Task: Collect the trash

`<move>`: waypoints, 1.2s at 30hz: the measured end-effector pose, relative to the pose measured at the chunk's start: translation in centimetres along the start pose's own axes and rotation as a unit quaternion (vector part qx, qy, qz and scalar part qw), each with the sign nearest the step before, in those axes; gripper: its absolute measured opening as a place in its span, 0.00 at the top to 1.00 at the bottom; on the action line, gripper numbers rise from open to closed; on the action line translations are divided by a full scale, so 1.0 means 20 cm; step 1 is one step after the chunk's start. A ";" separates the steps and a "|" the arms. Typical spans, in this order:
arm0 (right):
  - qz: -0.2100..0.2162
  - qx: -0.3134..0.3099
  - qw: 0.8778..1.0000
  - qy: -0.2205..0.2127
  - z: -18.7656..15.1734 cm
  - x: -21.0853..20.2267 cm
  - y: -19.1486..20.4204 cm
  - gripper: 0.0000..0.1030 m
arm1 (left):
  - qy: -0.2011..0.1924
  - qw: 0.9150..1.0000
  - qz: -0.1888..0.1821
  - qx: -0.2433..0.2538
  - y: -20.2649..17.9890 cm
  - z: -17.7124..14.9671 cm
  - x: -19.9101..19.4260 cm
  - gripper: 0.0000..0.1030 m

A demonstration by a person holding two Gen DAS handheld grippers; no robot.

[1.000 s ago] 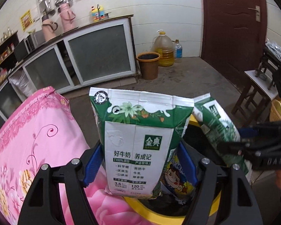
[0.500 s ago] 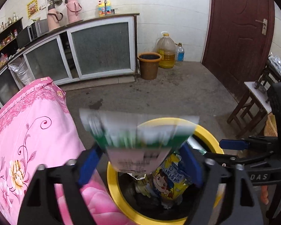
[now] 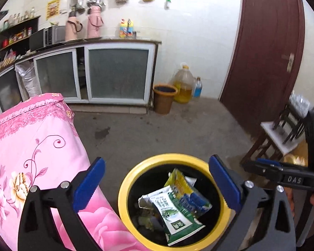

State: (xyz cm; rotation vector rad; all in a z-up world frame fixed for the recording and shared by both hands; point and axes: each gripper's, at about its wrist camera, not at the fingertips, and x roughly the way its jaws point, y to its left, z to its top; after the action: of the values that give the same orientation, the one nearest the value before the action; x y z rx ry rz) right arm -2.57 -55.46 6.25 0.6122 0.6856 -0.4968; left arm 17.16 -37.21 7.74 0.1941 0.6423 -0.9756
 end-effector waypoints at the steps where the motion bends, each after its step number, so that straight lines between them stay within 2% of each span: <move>1: -0.001 -0.002 1.000 -0.007 0.00 -0.02 0.01 0.28 | -0.012 1.000 0.001 -0.009 0.02 0.00 -0.04 0.07; 6: -0.006 -0.023 0.999 -0.046 -0.01 -0.14 0.11 0.18 | -0.068 0.997 0.001 -0.034 0.13 -0.01 -0.26 0.07; 11: -0.016 -0.053 0.992 -0.115 -0.05 -0.26 0.24 0.08 | -0.102 0.993 0.036 -0.044 0.21 -0.08 -0.49 0.07; 13: -0.007 -0.065 0.989 -0.136 -0.08 -0.30 0.30 0.08 | -0.119 0.991 0.046 -0.044 0.23 -0.11 -0.59 0.07; 17: 0.003 -0.095 0.978 -0.186 -0.17 -0.41 0.44 0.08 | -0.163 0.981 0.101 -0.019 0.26 -0.21 -0.81 0.07; 22: -0.012 -0.157 0.952 -0.264 -0.37 -0.55 0.70 0.08 | -0.207 0.957 0.199 -0.038 0.30 -0.36 -1.09 0.07; 26: -0.014 -0.176 0.932 -0.317 -0.56 -0.62 0.87 0.08 | -0.214 0.946 0.226 -0.095 0.40 -0.49 -1.30 0.07; 28: -0.014 -0.193 0.920 -0.341 -0.64 -0.64 0.93 0.08 | -0.218 0.934 0.259 -0.115 0.45 -0.57 -1.41 0.07; 31: -0.018 -0.220 0.908 -0.355 -0.77 -0.65 1.02 0.08 | -0.210 0.921 0.295 -0.143 0.49 -0.71 -1.53 0.07; 34: 0.001 -0.245 0.901 -0.358 -0.91 -0.63 1.09 0.08 | -0.213 0.897 0.360 -0.146 0.50 -0.85 -1.60 0.07; 36: 0.012 -0.251 0.900 -0.355 -0.98 -0.62 1.11 0.08 | -0.198 0.879 0.409 -0.144 0.50 -0.93 -1.63 0.07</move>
State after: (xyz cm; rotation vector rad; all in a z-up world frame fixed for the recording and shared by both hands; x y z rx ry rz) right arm -5.91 -23.86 10.87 -0.0691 0.0865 -0.4543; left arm 4.72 -0.59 10.61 -0.0128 0.2623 -0.0787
